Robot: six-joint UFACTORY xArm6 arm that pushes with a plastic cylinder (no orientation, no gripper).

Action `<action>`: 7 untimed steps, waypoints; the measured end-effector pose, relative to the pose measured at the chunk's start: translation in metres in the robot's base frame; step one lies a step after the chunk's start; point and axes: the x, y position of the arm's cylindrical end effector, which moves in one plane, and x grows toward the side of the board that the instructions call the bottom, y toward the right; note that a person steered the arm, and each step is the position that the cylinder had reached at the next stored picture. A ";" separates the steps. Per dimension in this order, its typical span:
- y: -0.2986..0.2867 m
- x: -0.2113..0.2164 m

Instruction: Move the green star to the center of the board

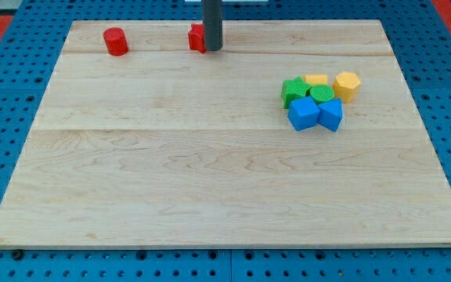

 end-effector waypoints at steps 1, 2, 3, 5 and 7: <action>-0.004 0.007; 0.004 0.027; 0.003 0.085; 0.020 0.214; 0.125 0.231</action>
